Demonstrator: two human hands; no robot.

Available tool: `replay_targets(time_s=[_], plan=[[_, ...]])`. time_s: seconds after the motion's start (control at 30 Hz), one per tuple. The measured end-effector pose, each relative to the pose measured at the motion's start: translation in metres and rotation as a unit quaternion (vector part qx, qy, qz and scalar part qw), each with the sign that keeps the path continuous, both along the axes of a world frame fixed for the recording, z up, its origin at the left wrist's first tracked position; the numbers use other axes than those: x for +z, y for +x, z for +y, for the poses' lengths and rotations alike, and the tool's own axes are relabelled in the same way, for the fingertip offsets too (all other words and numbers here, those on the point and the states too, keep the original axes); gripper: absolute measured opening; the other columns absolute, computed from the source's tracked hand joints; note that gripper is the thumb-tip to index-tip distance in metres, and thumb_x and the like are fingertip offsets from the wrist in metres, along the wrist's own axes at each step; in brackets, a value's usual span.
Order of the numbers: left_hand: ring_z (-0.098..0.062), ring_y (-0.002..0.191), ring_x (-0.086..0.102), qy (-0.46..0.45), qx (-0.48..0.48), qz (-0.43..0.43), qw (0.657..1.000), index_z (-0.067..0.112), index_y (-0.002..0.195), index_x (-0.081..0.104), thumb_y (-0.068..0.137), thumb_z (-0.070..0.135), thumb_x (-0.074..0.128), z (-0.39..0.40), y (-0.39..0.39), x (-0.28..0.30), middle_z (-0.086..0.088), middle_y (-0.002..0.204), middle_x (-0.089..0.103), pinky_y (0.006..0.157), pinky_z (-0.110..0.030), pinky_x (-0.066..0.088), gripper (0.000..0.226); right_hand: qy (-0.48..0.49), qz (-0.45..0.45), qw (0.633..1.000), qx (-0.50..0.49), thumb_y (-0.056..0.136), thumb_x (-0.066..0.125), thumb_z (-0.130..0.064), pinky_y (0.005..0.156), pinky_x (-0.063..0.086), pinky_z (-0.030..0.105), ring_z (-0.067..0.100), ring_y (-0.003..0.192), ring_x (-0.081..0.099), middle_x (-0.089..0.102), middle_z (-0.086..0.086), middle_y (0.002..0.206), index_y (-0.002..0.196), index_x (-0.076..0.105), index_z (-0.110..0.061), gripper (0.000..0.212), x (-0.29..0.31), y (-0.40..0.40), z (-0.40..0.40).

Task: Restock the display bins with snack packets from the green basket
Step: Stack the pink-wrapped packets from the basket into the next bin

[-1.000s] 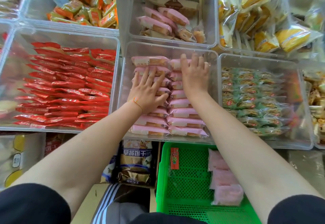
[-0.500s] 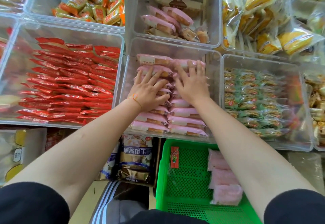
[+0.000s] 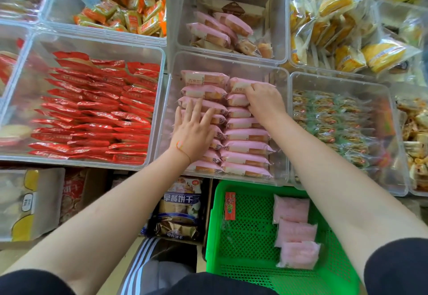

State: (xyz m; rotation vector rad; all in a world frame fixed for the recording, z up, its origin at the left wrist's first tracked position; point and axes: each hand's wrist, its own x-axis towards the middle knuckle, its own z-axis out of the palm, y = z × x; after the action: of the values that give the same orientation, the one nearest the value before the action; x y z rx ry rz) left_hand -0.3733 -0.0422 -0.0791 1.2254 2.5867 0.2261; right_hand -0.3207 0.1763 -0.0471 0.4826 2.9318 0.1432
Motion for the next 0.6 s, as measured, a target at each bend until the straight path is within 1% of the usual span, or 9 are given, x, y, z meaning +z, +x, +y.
replay_targets(time_s=[0.1, 0.2, 0.27, 0.3, 0.4, 0.47, 0.53, 0.6], plan=[[-0.036, 0.151, 0.001, -0.022, 0.0, -0.015, 1.0, 0.028, 0.156, 0.017, 0.102, 0.053, 0.027, -0.007, 0.004, -0.001, -0.013, 0.165, 0.006, 0.119, -0.054, -0.002, 0.061, 0.008, -0.024, 0.999, 0.028, 0.089, 0.05, 0.002, 0.086, 0.048, 0.044, 0.036, 0.103, 0.063, 0.066, 0.019, 0.111, 0.11, 0.061, -0.001, 0.024, 0.001, -0.007, 0.0], [-0.035, 0.151, -0.004, -0.039, -0.004, -0.028, 0.999, 0.029, 0.157, 0.012, 0.101, 0.053, 0.025, -0.003, 0.003, 0.001, -0.012, 0.165, 0.001, 0.119, -0.054, -0.005, 0.062, -0.006, -0.022, 0.999, 0.027, 0.088, 0.052, 0.002, 0.092, 0.047, 0.045, 0.035, 0.108, 0.06, 0.064, 0.017, 0.113, 0.112, 0.065, -0.003, 0.027, -0.003, -0.005, 0.005], [-0.036, 0.151, -0.004, -0.033, -0.003, -0.035, 0.999, 0.028, 0.156, 0.014, 0.101, 0.051, 0.028, 0.001, 0.004, 0.004, -0.013, 0.165, 0.002, 0.119, -0.056, -0.005, 0.062, -0.016, -0.02, 0.999, 0.021, 0.088, 0.053, 0.001, 0.094, 0.047, 0.045, 0.035, 0.11, 0.057, 0.063, 0.015, 0.114, 0.116, 0.066, -0.006, 0.032, -0.004, -0.006, 0.009], [-0.036, 0.151, -0.002, -0.017, -0.01, -0.034, 0.999, 0.027, 0.155, 0.018, 0.1, 0.051, 0.031, 0.003, 0.005, 0.005, -0.013, 0.165, 0.006, 0.119, -0.056, -0.002, 0.062, -0.023, -0.018, 0.999, 0.019, 0.088, 0.052, 0.001, 0.093, 0.047, 0.044, 0.034, 0.11, 0.056, 0.061, 0.015, 0.114, 0.119, 0.066, -0.008, 0.035, -0.003, -0.006, 0.011], [-0.034, 0.151, 0.006, 0.028, -0.088, -0.02, 0.996, 0.03, 0.151, 0.029, 0.096, 0.055, 0.041, 0.009, 0.013, 0.009, -0.01, 0.164, 0.014, 0.12, -0.056, 0.008, 0.062, -0.082, -0.018, 0.996, 0.0, 0.09, 0.05, -0.002, 0.091, 0.048, 0.043, 0.033, 0.113, 0.054, 0.061, 0.012, 0.12, 0.127, 0.063, -0.016, 0.042, 0.001, -0.006, 0.015], [-0.034, 0.151, 0.005, 0.011, -0.133, -0.018, 0.991, 0.033, 0.149, 0.029, 0.089, 0.064, 0.047, 0.013, 0.016, 0.01, -0.008, 0.164, 0.01, 0.119, -0.059, 0.01, 0.07, -0.134, -0.029, 0.99, -0.025, 0.091, 0.049, -0.006, 0.088, 0.05, 0.043, 0.033, 0.114, 0.056, 0.062, 0.01, 0.125, 0.128, 0.059, -0.02, 0.041, 0.003, -0.005, 0.018], [-0.036, 0.151, 0.0, -0.024, -0.141, -0.025, 0.989, 0.036, 0.15, 0.025, 0.082, 0.075, 0.05, 0.015, 0.016, 0.008, -0.008, 0.165, 0.002, 0.118, -0.062, 0.008, 0.082, -0.162, -0.053, 0.984, -0.049, 0.092, 0.048, -0.008, 0.086, 0.05, 0.041, 0.034, 0.111, 0.057, 0.062, 0.011, 0.125, 0.127, 0.055, -0.019, 0.037, 0.003, -0.005, 0.02], [-0.039, 0.15, -0.005, -0.049, -0.143, -0.035, 0.988, 0.039, 0.152, 0.019, 0.074, 0.081, 0.052, 0.015, 0.014, 0.006, -0.008, 0.165, -0.005, 0.117, -0.064, 0.005, 0.094, -0.177, -0.079, 0.978, -0.072, 0.095, 0.048, -0.01, 0.084, 0.049, 0.039, 0.035, 0.109, 0.058, 0.062, 0.014, 0.124, 0.13, 0.05, -0.017, 0.036, 0.002, -0.008, 0.018]])
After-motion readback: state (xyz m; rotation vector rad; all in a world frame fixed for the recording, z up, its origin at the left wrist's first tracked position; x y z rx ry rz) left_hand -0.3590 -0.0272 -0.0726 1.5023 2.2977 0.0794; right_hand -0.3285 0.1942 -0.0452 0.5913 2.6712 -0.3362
